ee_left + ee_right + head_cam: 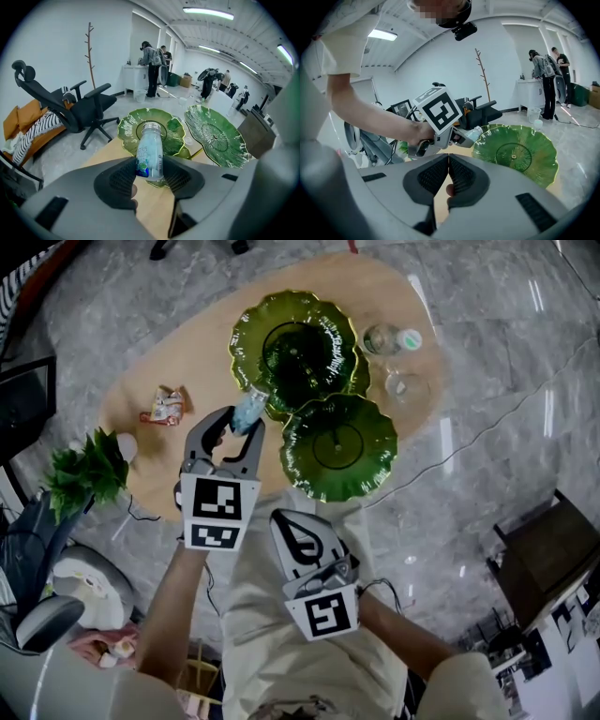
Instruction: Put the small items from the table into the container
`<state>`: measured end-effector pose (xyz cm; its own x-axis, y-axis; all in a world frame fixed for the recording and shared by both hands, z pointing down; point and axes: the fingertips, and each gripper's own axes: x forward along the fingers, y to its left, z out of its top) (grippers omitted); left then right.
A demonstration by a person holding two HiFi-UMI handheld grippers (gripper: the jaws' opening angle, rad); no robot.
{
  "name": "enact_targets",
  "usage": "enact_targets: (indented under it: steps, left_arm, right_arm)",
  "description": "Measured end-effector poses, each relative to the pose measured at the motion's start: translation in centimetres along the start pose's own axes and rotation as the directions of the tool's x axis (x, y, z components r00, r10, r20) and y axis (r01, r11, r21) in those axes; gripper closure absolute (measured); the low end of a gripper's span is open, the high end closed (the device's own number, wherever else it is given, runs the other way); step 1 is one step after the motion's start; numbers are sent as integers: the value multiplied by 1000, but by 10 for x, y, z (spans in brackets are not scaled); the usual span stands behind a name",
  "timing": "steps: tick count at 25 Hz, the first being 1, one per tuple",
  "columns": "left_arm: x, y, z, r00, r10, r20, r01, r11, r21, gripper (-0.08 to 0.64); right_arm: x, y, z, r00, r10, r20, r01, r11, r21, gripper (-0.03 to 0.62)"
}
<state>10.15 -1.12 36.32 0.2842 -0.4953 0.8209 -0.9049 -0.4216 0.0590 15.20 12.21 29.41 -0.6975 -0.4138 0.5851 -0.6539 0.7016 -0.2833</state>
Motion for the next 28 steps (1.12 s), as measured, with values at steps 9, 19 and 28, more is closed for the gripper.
enact_targets:
  steps: [9, 19, 28]
  left_arm:
    - [9, -4, 7, 1000, -9, -22, 9, 1000, 24, 379]
    - [26, -13, 18, 999, -34, -33, 35, 999, 17, 379]
    - [39, -13, 26, 999, -44, -28, 44, 999, 29, 379]
  right_arm:
    - [-8, -6, 11, 999, -20, 31, 18, 999, 46, 586]
    - [-17, -14, 16, 997, -59, 51, 53, 992, 112, 586]
    - [-16, -22, 21, 994, -91, 68, 79, 984, 157, 586]
